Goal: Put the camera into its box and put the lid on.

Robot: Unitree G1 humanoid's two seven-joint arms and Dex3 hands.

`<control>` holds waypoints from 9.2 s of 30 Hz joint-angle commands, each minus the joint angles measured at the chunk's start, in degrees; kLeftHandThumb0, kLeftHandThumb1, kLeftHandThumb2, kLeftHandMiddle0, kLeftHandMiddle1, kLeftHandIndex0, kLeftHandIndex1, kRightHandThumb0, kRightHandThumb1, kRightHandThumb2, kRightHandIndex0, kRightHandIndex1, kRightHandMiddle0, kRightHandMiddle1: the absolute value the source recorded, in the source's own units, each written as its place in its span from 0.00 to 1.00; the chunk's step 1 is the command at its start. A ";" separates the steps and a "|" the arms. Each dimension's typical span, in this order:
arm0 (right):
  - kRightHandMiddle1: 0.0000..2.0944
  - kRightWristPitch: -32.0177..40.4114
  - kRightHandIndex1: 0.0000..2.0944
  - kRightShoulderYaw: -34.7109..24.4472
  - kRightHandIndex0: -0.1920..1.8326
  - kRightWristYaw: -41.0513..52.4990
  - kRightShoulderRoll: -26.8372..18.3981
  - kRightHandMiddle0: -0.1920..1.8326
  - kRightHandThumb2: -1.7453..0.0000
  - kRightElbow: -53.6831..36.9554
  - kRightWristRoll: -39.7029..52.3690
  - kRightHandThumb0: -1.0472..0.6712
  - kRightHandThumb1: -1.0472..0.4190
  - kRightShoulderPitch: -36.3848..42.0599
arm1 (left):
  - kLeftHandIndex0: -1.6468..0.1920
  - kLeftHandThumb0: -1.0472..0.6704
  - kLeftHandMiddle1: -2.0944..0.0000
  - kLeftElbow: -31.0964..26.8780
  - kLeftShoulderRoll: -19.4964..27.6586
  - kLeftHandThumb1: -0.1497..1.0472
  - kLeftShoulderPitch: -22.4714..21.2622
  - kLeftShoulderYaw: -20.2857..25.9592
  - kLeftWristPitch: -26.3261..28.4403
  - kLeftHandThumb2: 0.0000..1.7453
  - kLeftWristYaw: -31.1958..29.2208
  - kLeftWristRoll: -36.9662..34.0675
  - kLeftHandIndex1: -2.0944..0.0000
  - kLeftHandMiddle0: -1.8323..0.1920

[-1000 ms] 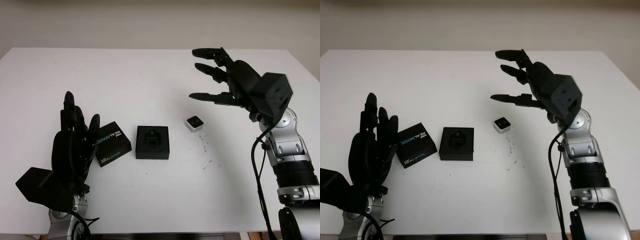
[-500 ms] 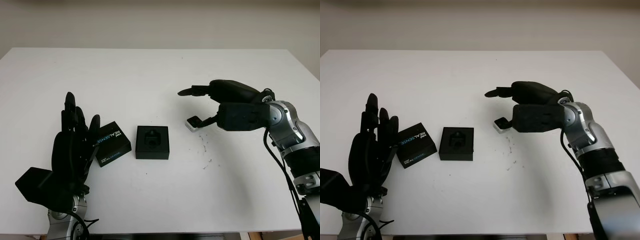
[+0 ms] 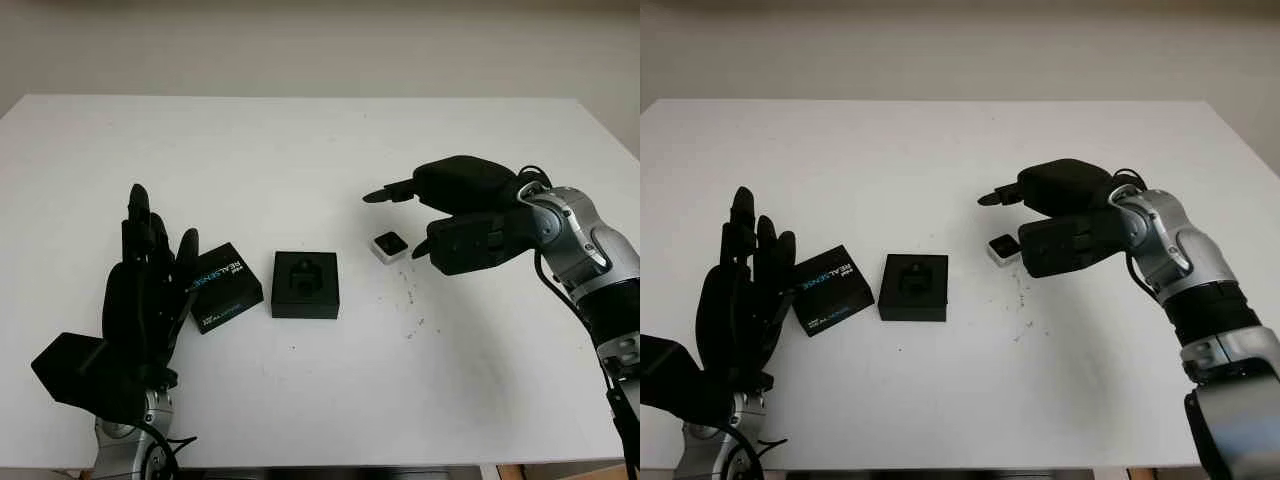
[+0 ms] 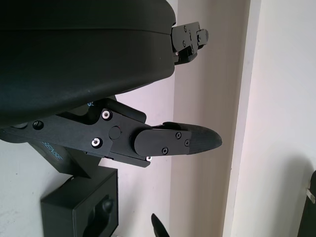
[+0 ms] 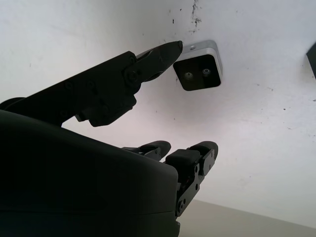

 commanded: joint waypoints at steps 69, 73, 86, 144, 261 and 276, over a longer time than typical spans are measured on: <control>0.45 -12.03 0.70 11.17 0.15 -24.95 1.77 0.29 0.97 22.90 -10.69 0.38 0.13 -5.57 | 0.96 0.28 0.97 -1.11 0.79 1.00 0.05 0.17 0.72 0.18 -1.64 -0.10 0.96 0.92; 0.55 -12.10 0.92 12.25 0.11 -27.44 1.54 0.33 0.97 23.33 -12.51 0.39 0.13 -5.74 | 0.96 0.28 0.97 -1.27 0.53 1.00 0.06 0.30 0.94 0.17 -1.34 -0.30 0.96 0.92; 0.67 -11.39 1.00 12.62 0.14 -26.29 1.88 0.35 0.97 24.47 -12.47 0.40 0.13 -6.21 | 0.95 0.28 0.97 -1.44 0.24 1.00 0.07 0.39 1.08 0.16 -0.86 -0.21 0.96 0.92; 0.97 42.53 0.04 -12.85 0.26 -3.29 17.63 0.17 0.97 -26.33 32.22 0.39 0.03 15.12 | 0.96 0.29 0.98 -1.42 -1.07 1.00 1.14 -1.12 -0.04 0.18 -0.28 0.53 0.97 0.93; 1.00 52.13 0.03 -0.82 0.26 -0.46 22.66 0.25 0.97 -29.44 22.19 0.40 0.03 20.82 | 0.97 0.31 0.97 -2.56 -4.28 1.00 3.23 -4.12 -1.58 0.20 2.69 2.48 0.97 0.94; 1.00 55.78 0.03 -0.63 0.26 -0.76 22.08 0.22 0.97 -33.72 21.38 0.41 0.02 23.34 | 0.97 0.31 0.97 -2.20 -3.90 1.00 3.30 -3.88 -2.09 0.20 2.22 2.36 0.97 0.94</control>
